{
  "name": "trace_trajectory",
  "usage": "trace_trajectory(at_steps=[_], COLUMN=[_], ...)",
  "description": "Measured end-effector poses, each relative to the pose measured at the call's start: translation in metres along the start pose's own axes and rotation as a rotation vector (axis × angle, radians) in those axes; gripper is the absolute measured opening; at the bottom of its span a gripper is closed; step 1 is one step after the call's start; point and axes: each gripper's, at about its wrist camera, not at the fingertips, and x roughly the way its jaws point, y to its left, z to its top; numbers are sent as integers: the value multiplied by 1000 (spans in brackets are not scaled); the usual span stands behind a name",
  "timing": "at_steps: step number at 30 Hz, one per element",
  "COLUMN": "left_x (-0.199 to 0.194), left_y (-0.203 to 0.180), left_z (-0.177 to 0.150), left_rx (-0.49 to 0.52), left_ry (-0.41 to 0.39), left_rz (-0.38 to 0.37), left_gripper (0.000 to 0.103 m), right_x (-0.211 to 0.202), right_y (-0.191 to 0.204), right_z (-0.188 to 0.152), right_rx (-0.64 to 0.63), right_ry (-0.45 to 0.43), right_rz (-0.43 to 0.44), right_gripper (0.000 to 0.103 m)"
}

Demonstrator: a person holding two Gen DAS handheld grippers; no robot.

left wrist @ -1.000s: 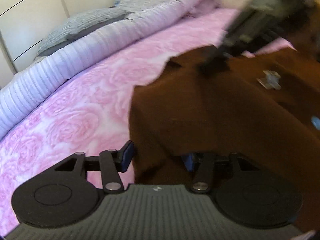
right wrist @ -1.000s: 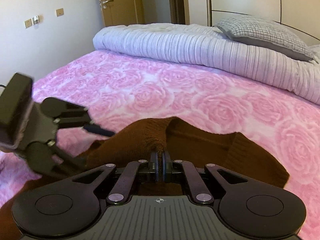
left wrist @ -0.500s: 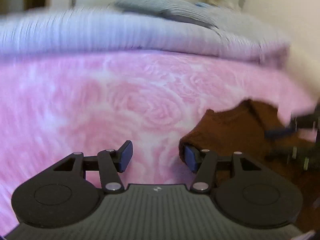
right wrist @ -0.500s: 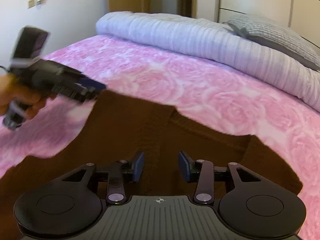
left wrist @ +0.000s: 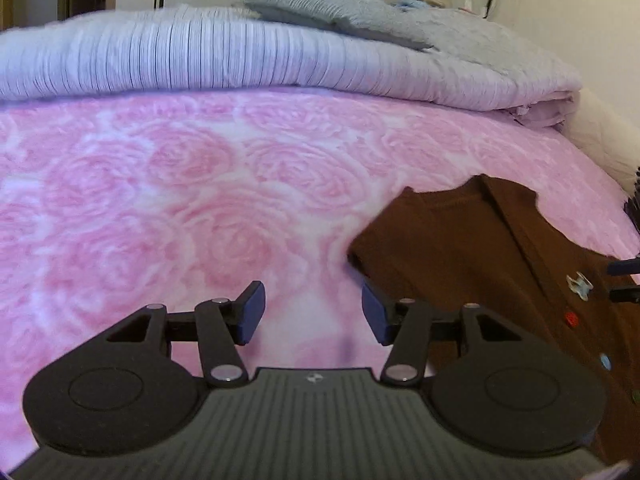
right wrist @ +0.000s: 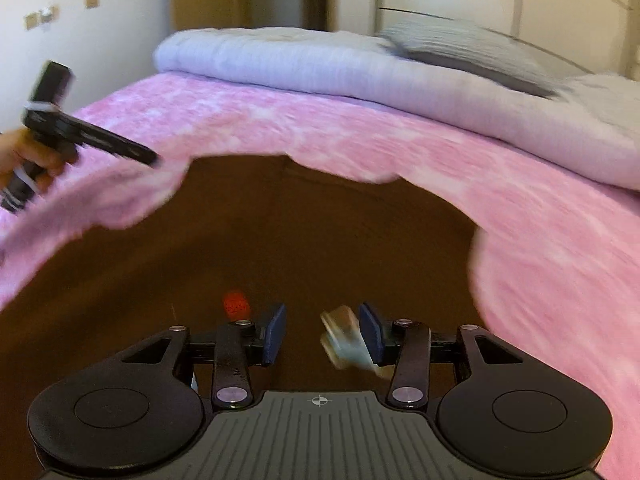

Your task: Fold clothes

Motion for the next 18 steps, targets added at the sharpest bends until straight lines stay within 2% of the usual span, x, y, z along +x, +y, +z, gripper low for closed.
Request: trace_trajectory(at_steps=[2, 5, 8, 13, 18], left_x=[-17, -33, -35, -10, 45], left_y=[-17, -55, -109, -194, -273], left_z=[-3, -7, -13, -14, 5], left_rx=[39, 115, 214, 315, 392], left_ry=[-16, -17, -2, 36, 83], left_rz=[-8, -63, -165, -301, -408], left_gripper=[49, 49, 49, 49, 49], right_x=[-26, -60, -84, -104, -106], right_y=[-4, -17, -31, -51, -63], right_z=[-24, -59, -89, -118, -114], right_rx=[4, 39, 112, 212, 226], right_ry=[11, 41, 75, 47, -5], right_rz=[-73, -161, -217, -195, -196], right_gripper=[45, 45, 45, 45, 45])
